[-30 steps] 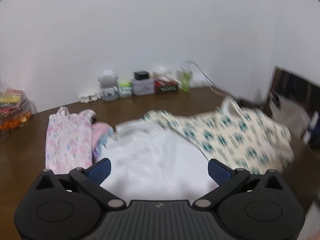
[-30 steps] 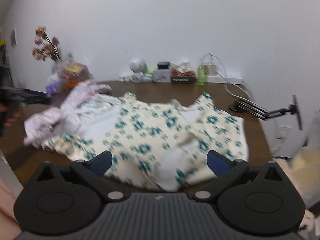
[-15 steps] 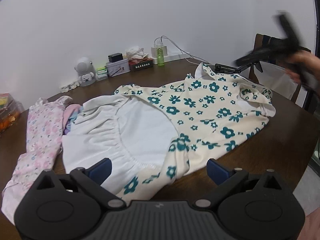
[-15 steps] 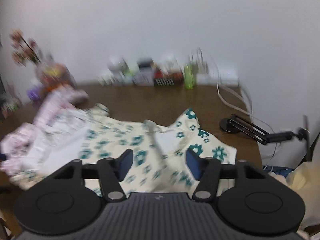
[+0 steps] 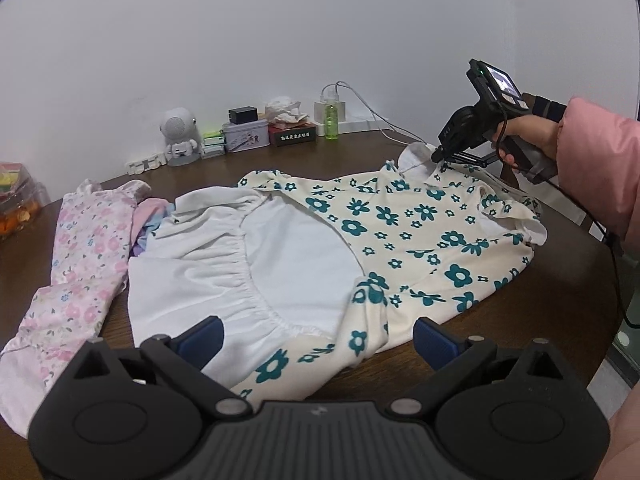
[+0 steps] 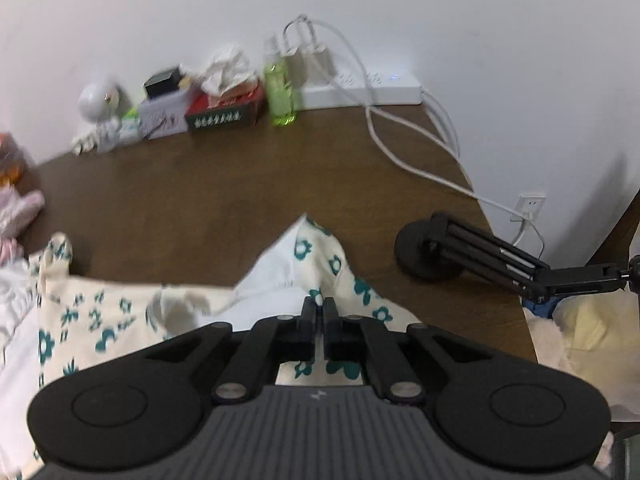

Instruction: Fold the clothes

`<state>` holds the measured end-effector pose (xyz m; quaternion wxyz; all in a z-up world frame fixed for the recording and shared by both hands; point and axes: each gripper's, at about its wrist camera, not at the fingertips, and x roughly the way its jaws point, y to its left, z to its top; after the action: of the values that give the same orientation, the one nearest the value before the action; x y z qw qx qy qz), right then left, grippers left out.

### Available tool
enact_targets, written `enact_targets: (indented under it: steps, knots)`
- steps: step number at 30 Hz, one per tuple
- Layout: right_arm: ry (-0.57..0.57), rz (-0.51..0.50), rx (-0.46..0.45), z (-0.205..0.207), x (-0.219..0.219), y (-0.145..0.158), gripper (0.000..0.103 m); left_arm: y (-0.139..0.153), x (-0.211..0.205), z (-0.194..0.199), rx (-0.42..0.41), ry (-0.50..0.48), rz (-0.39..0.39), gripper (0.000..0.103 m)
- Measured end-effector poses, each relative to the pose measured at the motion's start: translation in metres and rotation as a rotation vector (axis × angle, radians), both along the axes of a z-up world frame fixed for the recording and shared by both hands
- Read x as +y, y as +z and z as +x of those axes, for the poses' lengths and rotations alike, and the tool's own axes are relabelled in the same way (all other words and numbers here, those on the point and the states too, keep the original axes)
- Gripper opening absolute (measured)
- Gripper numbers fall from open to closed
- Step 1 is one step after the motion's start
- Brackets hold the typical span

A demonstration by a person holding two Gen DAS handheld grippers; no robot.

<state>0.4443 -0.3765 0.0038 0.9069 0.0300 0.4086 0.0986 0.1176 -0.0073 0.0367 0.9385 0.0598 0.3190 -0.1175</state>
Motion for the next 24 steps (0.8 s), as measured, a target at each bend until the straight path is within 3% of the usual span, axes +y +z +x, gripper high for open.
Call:
enact_targets:
  steps: [2,5,7,11,12,16,19,24]
  knots:
    - [-0.013,0.016,-0.007,0.002,-0.001,-0.007,0.004,-0.001,0.001,-0.001,0.0,0.001,-0.008,0.101]
    - [-0.027,0.091,-0.009,-0.001,-0.015,-0.006,0.023,-0.001,0.002,-0.006,-0.004,-0.01,-0.02,0.101]
    - [-0.022,0.164,-0.05,-0.011,-0.029,0.008,0.065,0.0,0.003,-0.007,-0.007,-0.027,-0.014,0.101]
    - [0.095,0.218,-0.178,-0.067,-0.054,0.051,0.087,0.0,0.001,-0.005,-0.007,-0.056,0.014,0.101]
    - [0.146,0.204,-0.199,-0.086,-0.057,0.06,0.099,-0.001,0.0,-0.004,-0.003,-0.066,0.027,0.101]
    - [0.388,0.007,-0.266,-0.173,-0.047,0.072,0.103,-0.005,-0.009,-0.002,0.014,-0.121,0.093,0.102]
    - [0.548,-0.175,-0.264,-0.233,-0.032,0.055,0.102,-0.009,-0.018,-0.001,0.026,-0.147,0.15,0.102]
    - [0.636,-0.423,-0.253,-0.277,-0.005,0.017,0.102,-0.011,-0.026,0.001,0.04,-0.158,0.204,0.102]
